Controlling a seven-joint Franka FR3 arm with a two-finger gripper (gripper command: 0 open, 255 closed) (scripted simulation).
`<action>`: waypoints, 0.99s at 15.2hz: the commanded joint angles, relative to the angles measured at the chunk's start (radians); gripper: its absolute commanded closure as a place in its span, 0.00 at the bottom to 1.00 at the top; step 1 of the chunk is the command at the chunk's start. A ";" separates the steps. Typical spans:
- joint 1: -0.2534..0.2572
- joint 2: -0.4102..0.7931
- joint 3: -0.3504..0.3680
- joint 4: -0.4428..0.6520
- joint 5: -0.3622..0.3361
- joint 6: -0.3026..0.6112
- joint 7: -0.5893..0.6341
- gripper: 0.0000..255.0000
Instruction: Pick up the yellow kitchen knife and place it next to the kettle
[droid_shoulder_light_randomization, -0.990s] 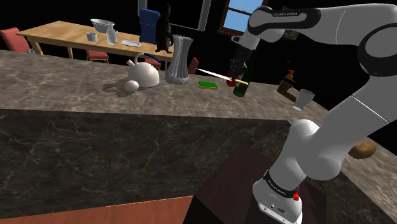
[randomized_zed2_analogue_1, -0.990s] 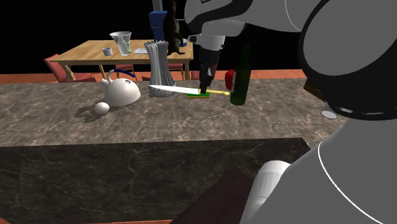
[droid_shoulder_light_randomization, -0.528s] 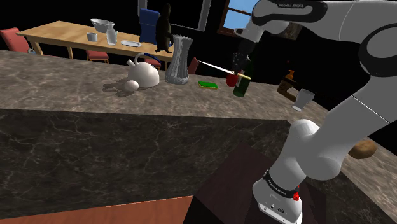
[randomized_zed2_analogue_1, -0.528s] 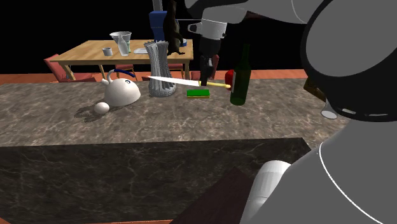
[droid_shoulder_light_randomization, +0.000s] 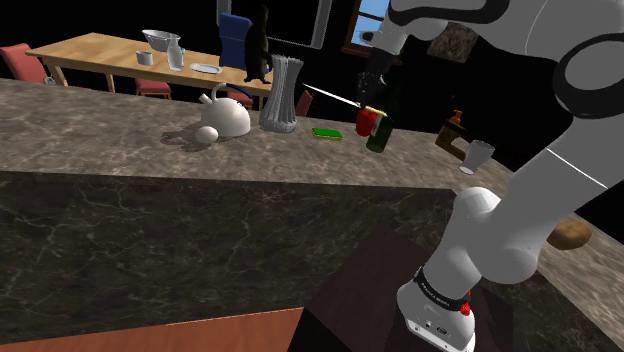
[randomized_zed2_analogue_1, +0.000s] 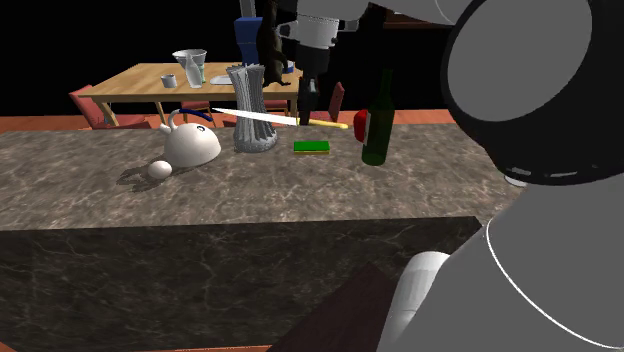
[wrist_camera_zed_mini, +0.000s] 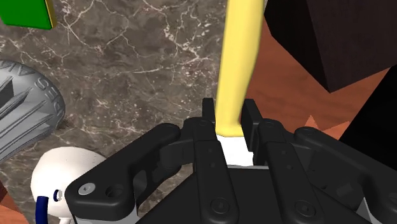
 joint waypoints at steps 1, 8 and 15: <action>0.020 0.040 0.011 0.023 0.029 0.010 0.024 1.00; 0.078 0.202 0.047 0.151 0.138 0.018 0.096 1.00; 0.098 0.404 0.083 0.354 0.261 -0.014 0.156 1.00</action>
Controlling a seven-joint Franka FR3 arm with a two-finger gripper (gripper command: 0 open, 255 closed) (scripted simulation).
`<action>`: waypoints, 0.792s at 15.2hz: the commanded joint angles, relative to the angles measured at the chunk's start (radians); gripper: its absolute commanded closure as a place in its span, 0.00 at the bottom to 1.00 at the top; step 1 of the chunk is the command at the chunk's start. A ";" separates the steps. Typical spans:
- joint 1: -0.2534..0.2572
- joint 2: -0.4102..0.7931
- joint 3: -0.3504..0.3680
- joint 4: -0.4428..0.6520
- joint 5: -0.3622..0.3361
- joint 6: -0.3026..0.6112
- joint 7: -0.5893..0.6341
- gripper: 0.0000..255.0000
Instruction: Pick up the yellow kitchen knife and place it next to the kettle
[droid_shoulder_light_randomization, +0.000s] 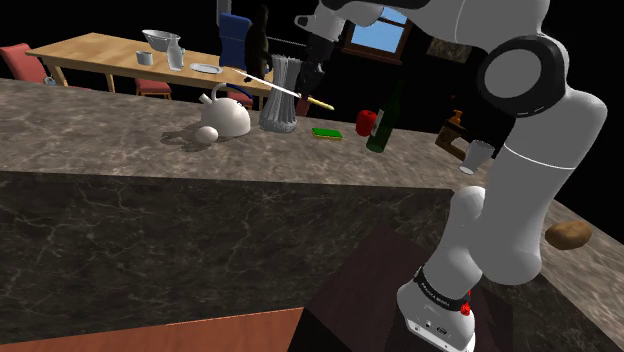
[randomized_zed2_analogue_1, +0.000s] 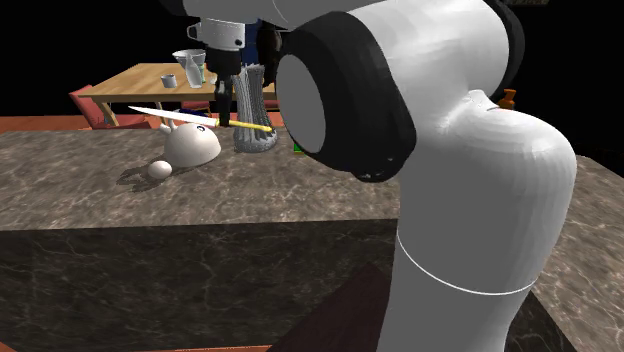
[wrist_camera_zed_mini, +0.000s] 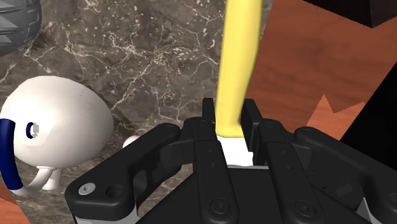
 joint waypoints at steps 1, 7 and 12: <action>-0.007 0.076 0.008 0.092 0.045 -0.028 0.011 1.00; -0.035 0.261 0.047 0.316 0.140 -0.082 0.067 1.00; -0.013 0.242 0.047 0.221 0.131 -0.006 0.055 1.00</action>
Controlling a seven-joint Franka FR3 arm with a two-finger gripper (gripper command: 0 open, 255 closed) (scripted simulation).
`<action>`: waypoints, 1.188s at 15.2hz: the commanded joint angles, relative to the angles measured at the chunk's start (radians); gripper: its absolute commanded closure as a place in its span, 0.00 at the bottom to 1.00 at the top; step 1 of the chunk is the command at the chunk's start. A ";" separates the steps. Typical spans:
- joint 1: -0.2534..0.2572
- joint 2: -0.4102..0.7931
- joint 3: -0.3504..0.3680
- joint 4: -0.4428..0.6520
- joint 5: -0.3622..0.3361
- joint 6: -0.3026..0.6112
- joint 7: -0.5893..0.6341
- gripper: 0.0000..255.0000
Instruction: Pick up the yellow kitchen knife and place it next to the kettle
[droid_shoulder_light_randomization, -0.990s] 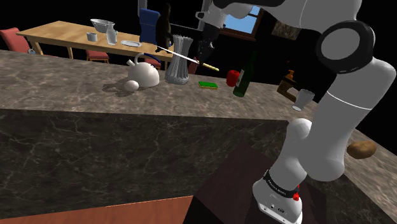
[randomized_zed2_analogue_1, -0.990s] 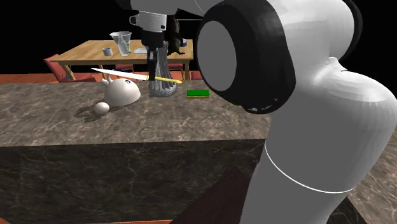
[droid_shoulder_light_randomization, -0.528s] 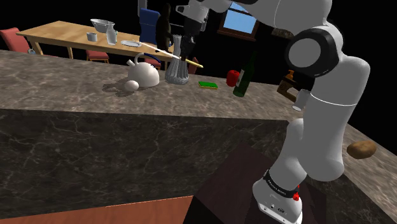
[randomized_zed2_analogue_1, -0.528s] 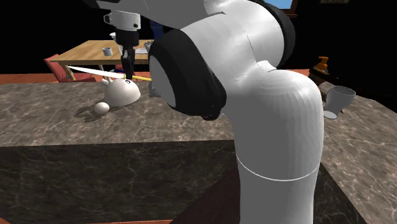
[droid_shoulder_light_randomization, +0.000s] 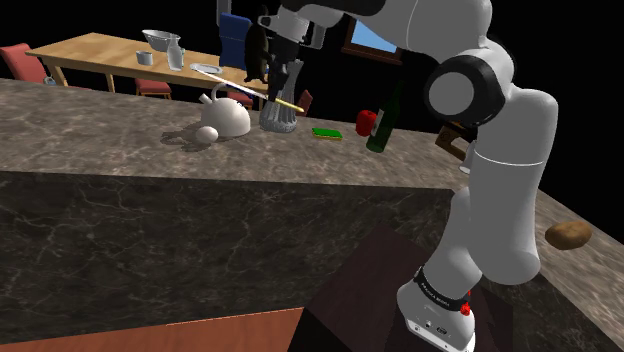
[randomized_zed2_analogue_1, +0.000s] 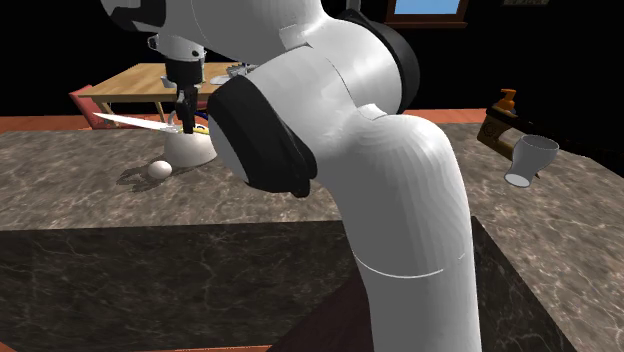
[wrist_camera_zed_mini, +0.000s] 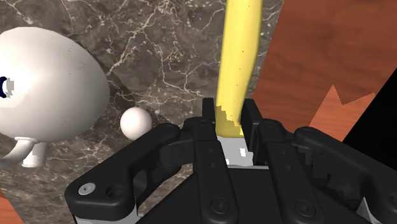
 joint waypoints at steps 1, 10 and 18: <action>0.010 -0.009 0.000 -0.042 -0.004 0.035 -0.004 1.00; 0.032 -0.018 0.004 -0.176 -0.003 0.157 -0.028 1.00; 0.041 -0.007 0.011 -0.269 0.012 0.255 -0.053 1.00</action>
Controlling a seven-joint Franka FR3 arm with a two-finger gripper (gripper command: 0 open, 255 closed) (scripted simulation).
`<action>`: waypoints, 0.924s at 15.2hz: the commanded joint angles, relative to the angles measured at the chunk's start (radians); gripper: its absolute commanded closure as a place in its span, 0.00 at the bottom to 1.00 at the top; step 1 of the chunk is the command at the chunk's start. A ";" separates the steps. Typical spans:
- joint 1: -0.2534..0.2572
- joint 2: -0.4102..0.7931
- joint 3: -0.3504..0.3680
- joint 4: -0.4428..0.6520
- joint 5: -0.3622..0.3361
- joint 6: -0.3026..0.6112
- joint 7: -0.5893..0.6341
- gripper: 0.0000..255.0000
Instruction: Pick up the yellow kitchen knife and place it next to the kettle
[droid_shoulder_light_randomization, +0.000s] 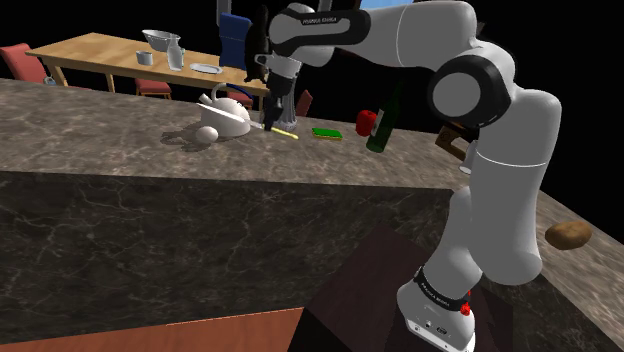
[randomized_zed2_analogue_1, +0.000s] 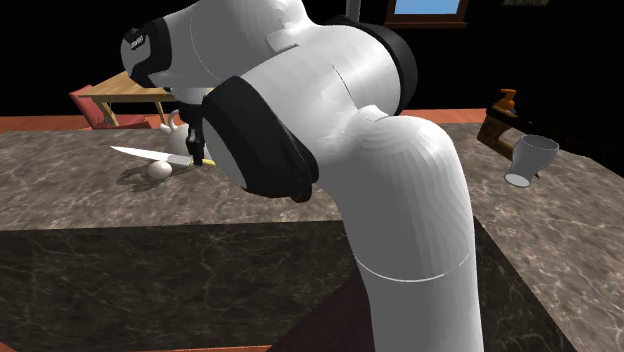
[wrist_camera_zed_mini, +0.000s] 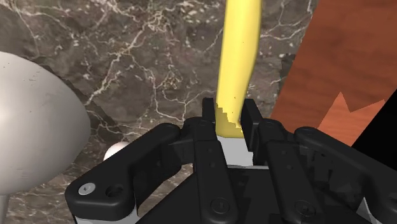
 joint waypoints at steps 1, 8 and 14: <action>0.001 0.004 0.002 -0.021 0.005 0.024 -0.007 1.00; 0.002 0.027 0.012 -0.084 0.028 0.103 -0.033 1.00; -0.002 0.055 0.023 -0.128 0.053 0.167 -0.058 1.00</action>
